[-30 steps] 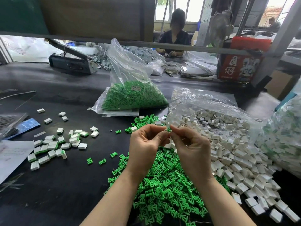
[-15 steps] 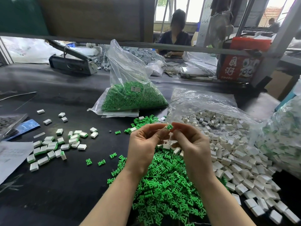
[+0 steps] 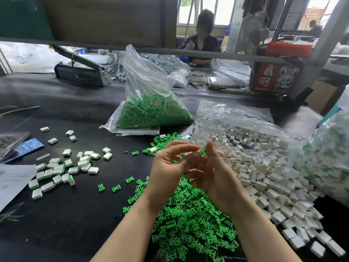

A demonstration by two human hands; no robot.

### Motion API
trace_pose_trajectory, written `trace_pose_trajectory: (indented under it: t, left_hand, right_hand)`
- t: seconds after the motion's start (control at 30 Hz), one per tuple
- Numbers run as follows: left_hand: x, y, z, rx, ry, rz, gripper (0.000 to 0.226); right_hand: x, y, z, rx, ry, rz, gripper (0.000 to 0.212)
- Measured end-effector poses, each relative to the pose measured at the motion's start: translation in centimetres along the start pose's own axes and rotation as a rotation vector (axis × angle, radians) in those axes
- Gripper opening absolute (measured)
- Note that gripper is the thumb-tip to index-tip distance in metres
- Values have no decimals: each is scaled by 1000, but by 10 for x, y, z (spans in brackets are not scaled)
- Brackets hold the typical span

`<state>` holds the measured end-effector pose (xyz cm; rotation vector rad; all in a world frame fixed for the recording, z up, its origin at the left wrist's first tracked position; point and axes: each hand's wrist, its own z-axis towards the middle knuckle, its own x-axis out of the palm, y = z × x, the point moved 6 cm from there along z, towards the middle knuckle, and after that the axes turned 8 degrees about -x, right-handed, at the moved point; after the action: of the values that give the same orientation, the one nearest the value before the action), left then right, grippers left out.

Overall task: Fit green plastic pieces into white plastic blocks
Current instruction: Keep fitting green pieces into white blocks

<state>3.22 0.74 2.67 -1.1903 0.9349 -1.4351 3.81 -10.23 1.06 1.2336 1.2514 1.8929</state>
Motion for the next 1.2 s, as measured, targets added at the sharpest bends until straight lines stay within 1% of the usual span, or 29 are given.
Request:
trace_pose_trajectory:
  t: [0.07, 0.1, 0.17, 0.27, 0.33, 0.43, 0.53, 0.67, 0.9, 1.03, 1.1, 1.13, 1.2]
  left_hand:
    - [0, 1, 0, -3, -2, 27, 10]
    - [1, 1, 0, 2, 3, 54, 9]
    - [7, 3, -1, -14, 52, 66, 4]
    - [13, 9, -1, -128, 105, -6, 4]
    - [13, 10, -2, -151, 95, -19, 12]
    - [14, 9, -3, -151, 109, -44, 14]
    - [12, 8, -3, -138, 96, -22, 6]
    - [12, 7, -2, -126, 103, -3, 12]
    - [12, 7, -2, -120, 112, 2, 14]
    - [13, 6, -1, -116, 116, -9, 4]
    - [14, 6, -2, -100, 125, 6, 8]
    - [13, 6, -2, -92, 124, 18, 7]
    - [12, 5, -2, -82, 120, 32, 3]
  right_hand:
    - [9, -4, -1, 27, 81, 1, 60]
    - [12, -6, 0, 19, 96, 21, 62]
    - [16, -8, 0, 15, 87, 103, 63]
    - [15, -12, 0, 49, 79, 173, 64]
    - [13, -13, 0, 75, 71, 194, 65]
    - [11, -15, 1, 86, 23, 223, 61]
    - [11, -15, 2, 73, -19, 257, 56]
    - [9, -15, 1, 75, -51, 286, 53]
    - [6, -16, 2, 91, -35, 312, 53]
    - [7, -17, 1, 87, -41, 313, 50]
    - [7, -18, 1, 79, -51, 338, 46]
    - [8, -18, 1, 79, -44, 348, 45]
    - [11, -17, 1, 82, -9, 363, 50]
